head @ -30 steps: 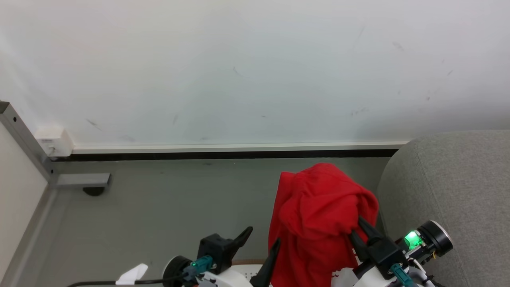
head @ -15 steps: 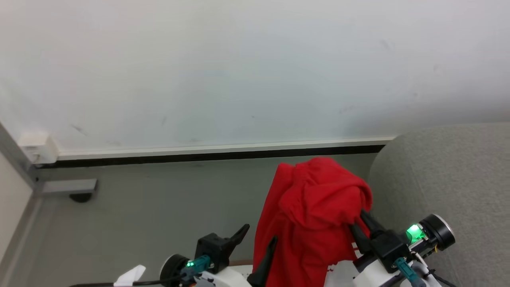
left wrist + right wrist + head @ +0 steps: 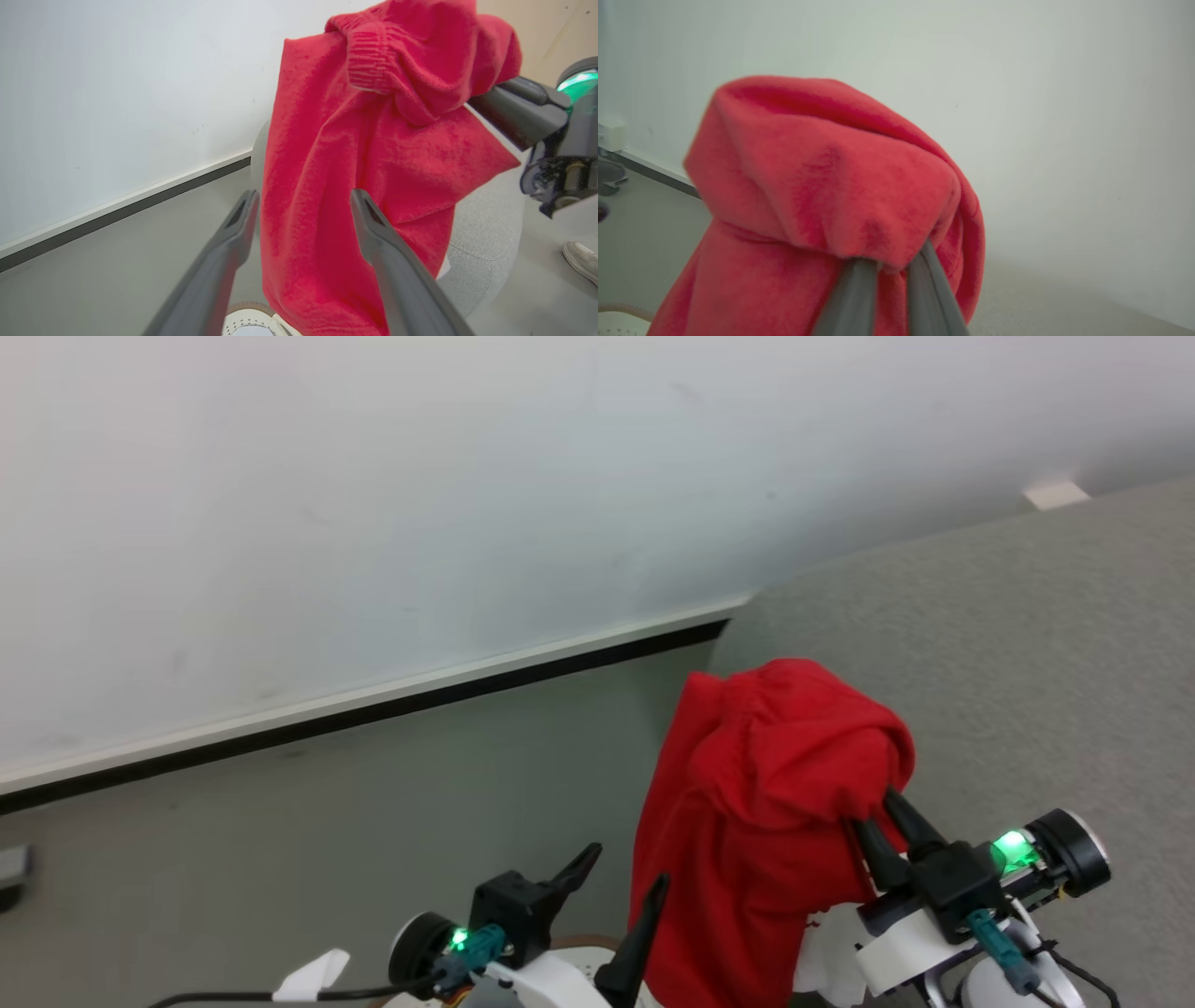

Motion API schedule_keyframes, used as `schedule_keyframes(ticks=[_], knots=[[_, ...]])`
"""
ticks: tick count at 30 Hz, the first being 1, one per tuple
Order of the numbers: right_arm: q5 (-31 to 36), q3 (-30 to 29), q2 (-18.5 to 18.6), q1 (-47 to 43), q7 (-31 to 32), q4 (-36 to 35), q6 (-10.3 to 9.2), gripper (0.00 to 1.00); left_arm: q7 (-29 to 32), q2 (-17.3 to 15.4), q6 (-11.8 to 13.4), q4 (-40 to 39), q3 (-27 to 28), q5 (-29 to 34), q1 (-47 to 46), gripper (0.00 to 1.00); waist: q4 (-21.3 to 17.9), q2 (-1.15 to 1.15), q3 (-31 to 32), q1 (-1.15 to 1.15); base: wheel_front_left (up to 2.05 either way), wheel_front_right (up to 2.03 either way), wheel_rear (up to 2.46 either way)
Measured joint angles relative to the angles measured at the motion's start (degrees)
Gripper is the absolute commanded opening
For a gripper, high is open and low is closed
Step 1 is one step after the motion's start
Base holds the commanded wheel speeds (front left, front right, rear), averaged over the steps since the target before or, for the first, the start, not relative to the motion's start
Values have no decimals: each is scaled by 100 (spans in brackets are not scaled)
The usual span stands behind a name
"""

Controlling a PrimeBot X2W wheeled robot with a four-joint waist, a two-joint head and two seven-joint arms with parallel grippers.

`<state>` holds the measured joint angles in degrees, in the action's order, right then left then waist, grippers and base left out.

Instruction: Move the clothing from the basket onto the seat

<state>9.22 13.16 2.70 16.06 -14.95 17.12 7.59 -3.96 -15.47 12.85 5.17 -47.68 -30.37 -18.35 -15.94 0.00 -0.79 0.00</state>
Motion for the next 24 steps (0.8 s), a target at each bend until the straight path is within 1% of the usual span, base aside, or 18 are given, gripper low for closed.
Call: schedule_keyframes(ticks=[5,10,15,20,24], knots=[[-23,-301,9,-54,-1,-112,0,0,37,41,-55,-24,-74,45,-144,100,-470,0,-157,0,0,0,0],[-38,-631,5,-90,-1,-303,0,0,111,25,-88,-71,-129,103,-296,100,-650,0,-443,0,0,0,0],[-73,-1096,5,119,-1,-616,-1,0,272,-99,-174,-198,-167,219,-602,100,-606,0,-863,0,0,0,0],[-16,-1589,26,829,-1,-745,0,0,397,-290,-237,-332,-136,386,-901,100,-441,0,-1411,1,0,0,0],[75,-2022,375,1660,21,-570,0,0,404,-452,-303,-375,-91,442,-1093,100,-249,0,-1873,1,0,0,0]])
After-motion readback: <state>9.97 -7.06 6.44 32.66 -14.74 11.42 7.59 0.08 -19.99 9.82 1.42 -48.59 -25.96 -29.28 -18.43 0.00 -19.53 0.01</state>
